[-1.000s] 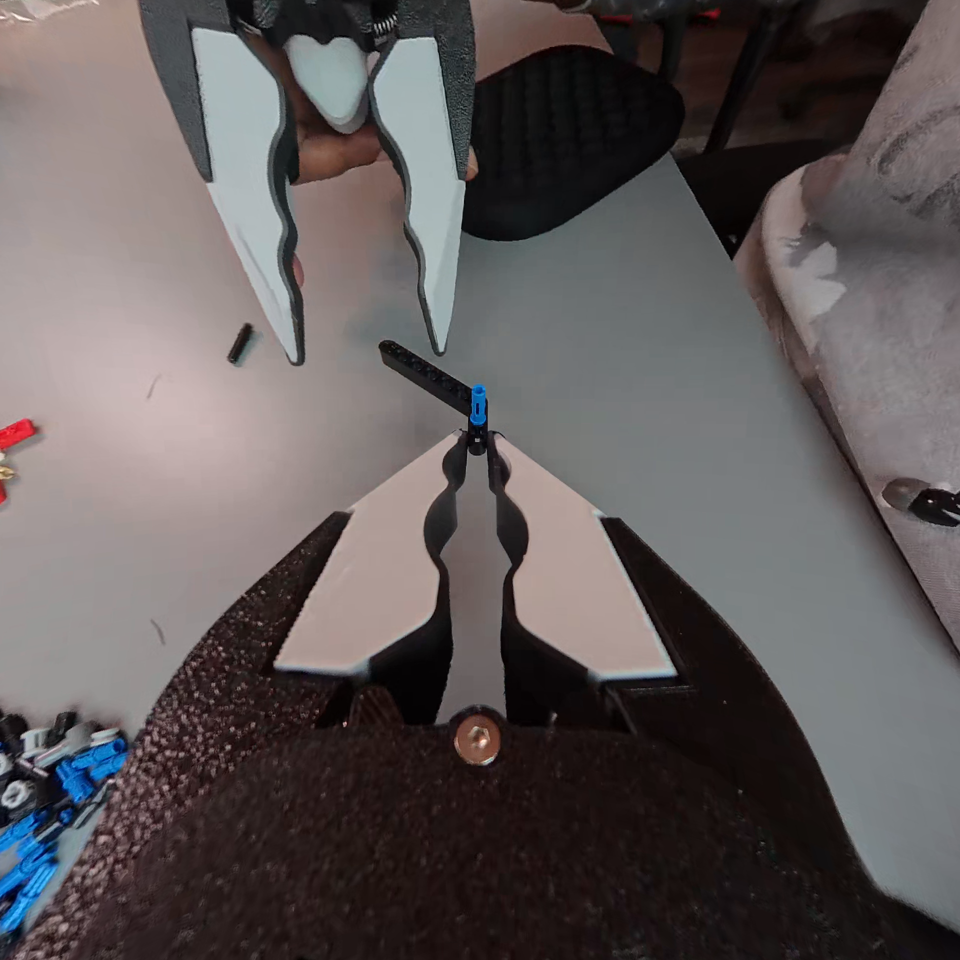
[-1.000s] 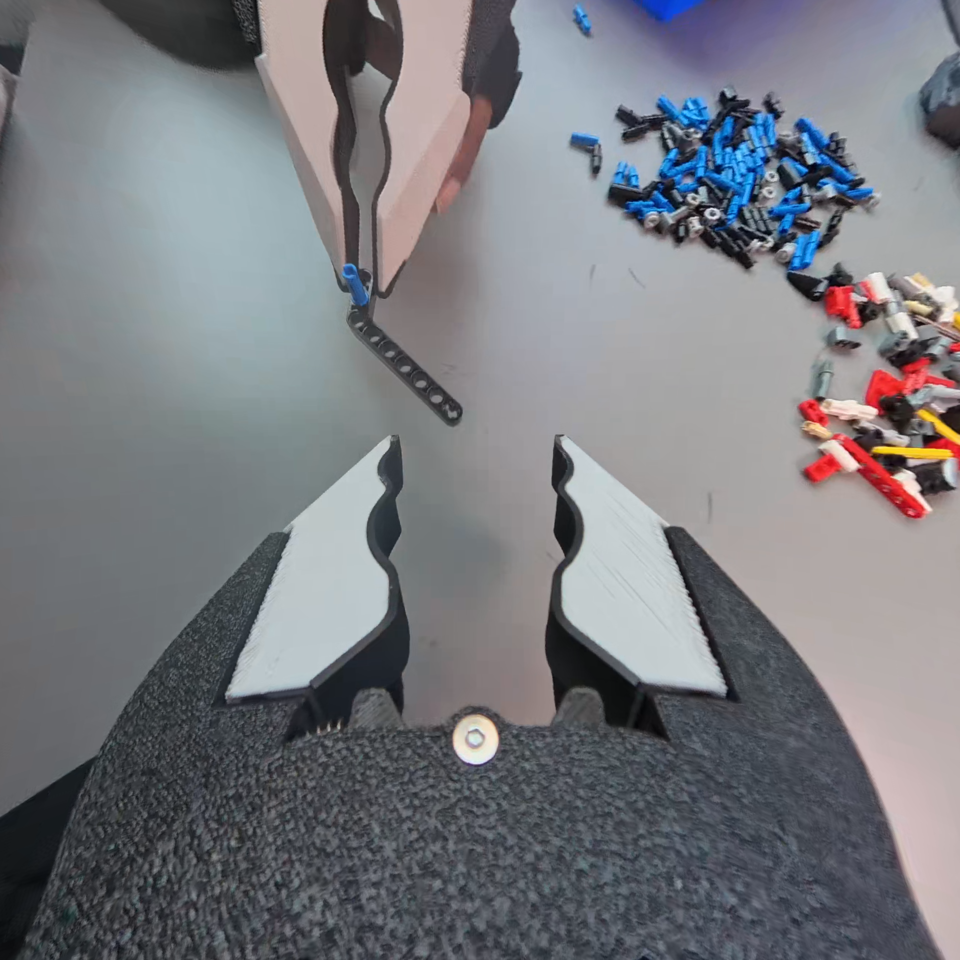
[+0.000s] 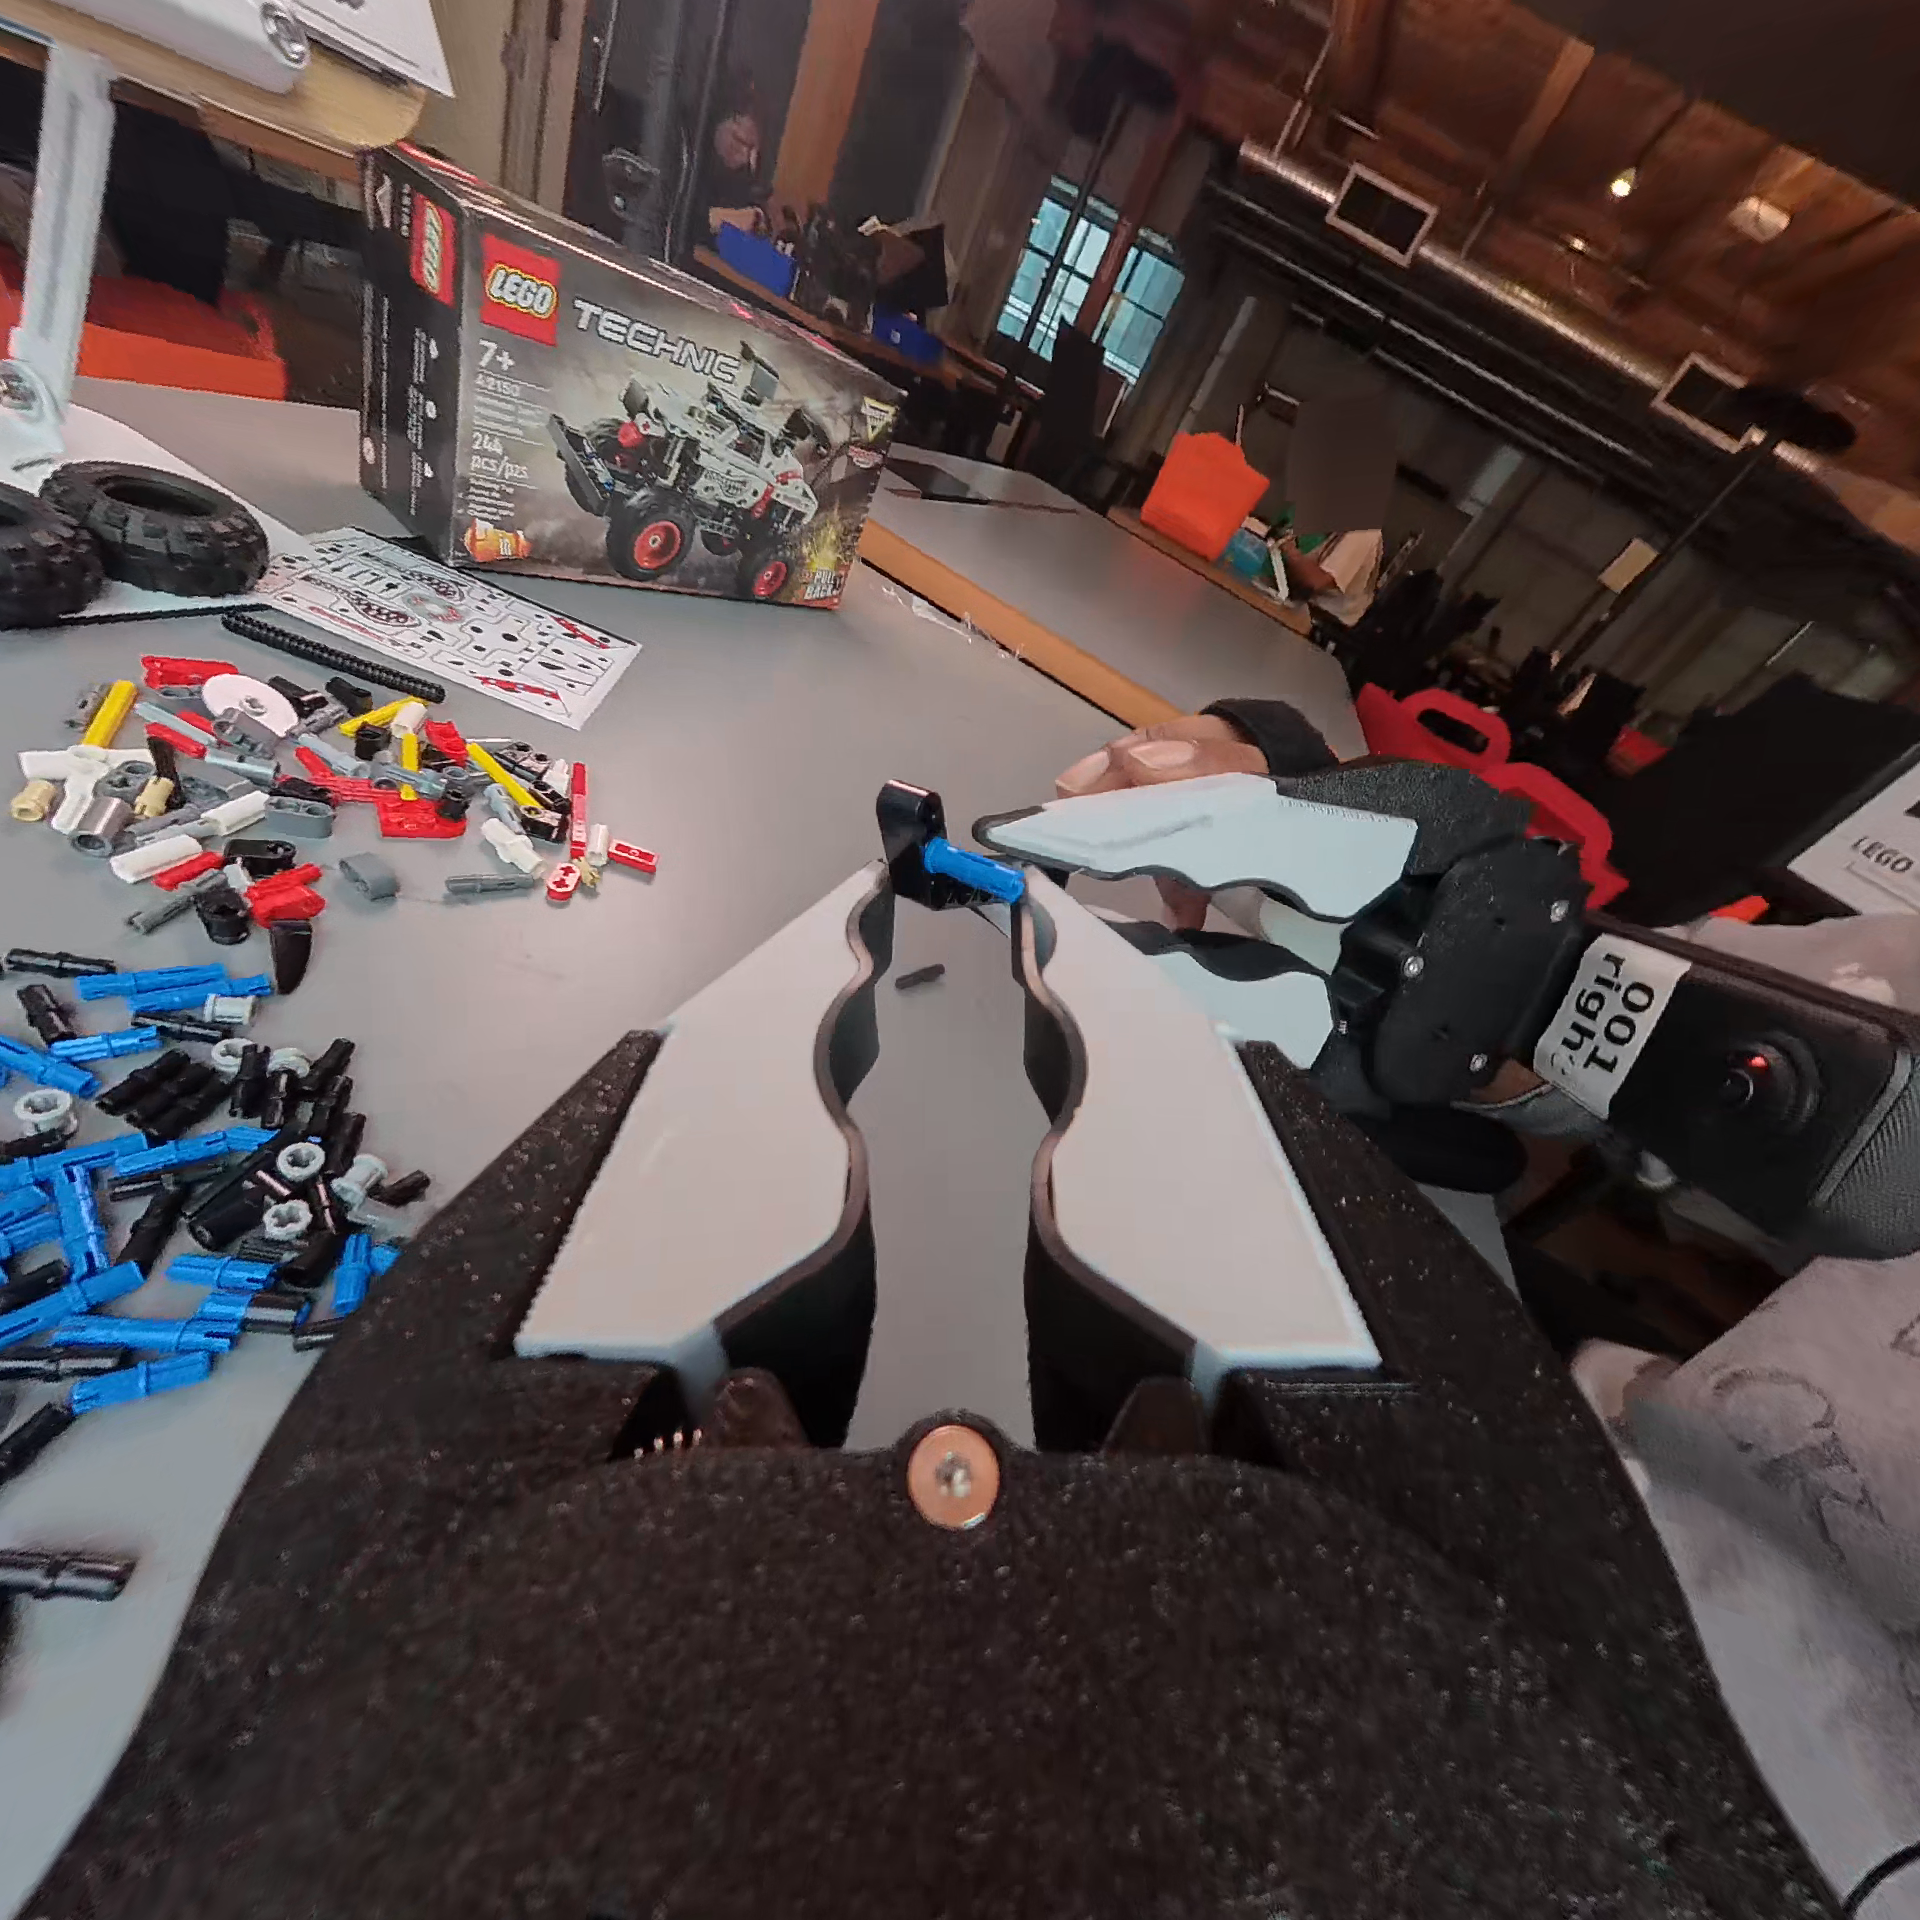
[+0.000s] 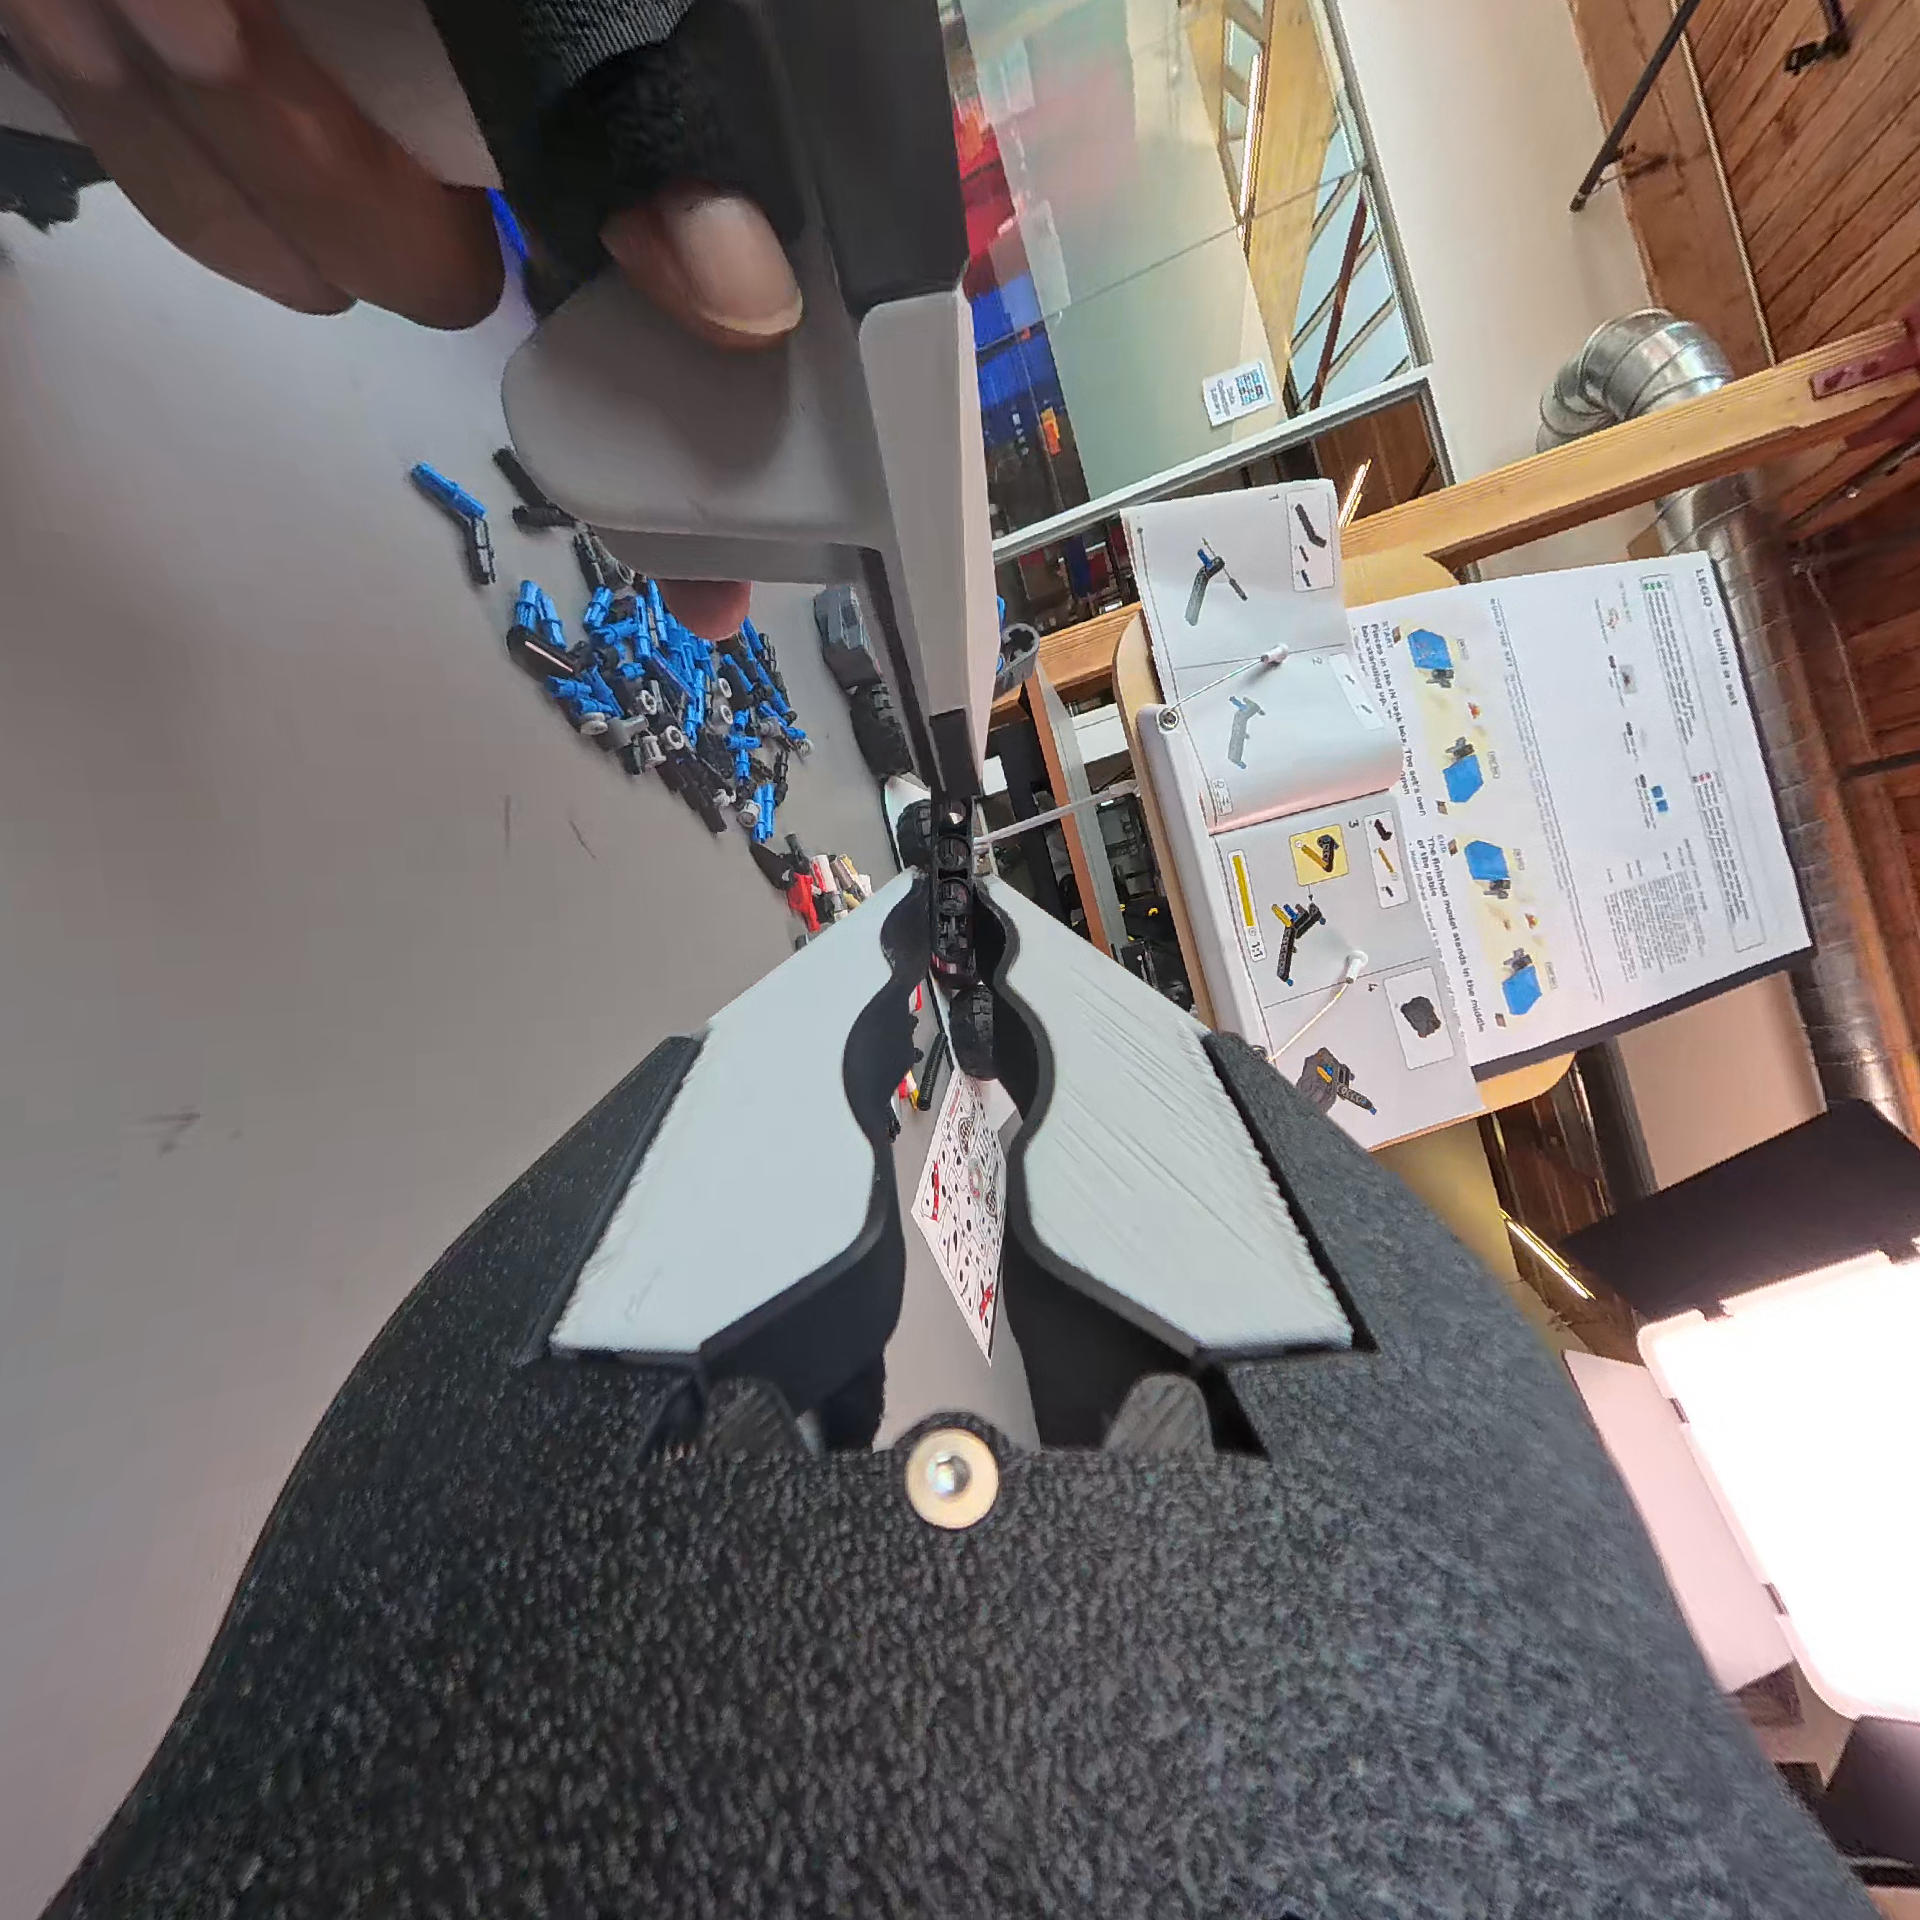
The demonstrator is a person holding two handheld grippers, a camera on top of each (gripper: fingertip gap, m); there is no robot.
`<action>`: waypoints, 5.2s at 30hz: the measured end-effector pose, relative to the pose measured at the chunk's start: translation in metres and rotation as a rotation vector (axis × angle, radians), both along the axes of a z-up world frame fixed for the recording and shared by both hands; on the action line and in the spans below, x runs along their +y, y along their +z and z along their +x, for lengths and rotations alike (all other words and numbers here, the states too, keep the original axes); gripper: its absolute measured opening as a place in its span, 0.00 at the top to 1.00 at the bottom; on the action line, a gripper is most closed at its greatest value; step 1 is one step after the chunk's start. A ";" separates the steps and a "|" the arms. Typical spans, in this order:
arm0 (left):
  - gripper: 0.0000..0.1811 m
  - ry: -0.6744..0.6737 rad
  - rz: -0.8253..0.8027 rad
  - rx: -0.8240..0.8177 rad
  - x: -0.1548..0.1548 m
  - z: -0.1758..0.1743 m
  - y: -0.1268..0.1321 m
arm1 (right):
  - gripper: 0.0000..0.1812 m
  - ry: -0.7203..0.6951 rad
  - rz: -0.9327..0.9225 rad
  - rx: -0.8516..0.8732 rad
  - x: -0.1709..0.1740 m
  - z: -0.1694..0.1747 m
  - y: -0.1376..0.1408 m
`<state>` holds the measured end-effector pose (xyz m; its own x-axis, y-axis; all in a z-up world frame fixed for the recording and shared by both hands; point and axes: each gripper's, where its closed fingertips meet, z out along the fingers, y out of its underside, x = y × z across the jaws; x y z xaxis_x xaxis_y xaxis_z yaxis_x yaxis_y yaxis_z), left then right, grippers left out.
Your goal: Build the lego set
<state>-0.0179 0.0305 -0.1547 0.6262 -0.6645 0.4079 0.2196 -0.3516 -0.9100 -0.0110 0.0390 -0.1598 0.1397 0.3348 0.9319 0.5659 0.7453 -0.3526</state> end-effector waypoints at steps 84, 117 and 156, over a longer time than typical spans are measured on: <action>0.97 -0.295 -0.076 -0.426 -0.019 0.004 0.031 | 0.86 0.029 -1.170 -0.094 0.053 0.097 -0.073; 0.97 -0.443 -0.251 0.018 -0.042 0.022 -0.025 | 0.98 0.394 -0.937 0.001 -0.041 0.023 -0.009; 0.96 -0.446 -0.062 0.417 -0.055 0.035 -0.042 | 0.98 0.452 -1.297 -0.088 -0.069 0.038 -0.014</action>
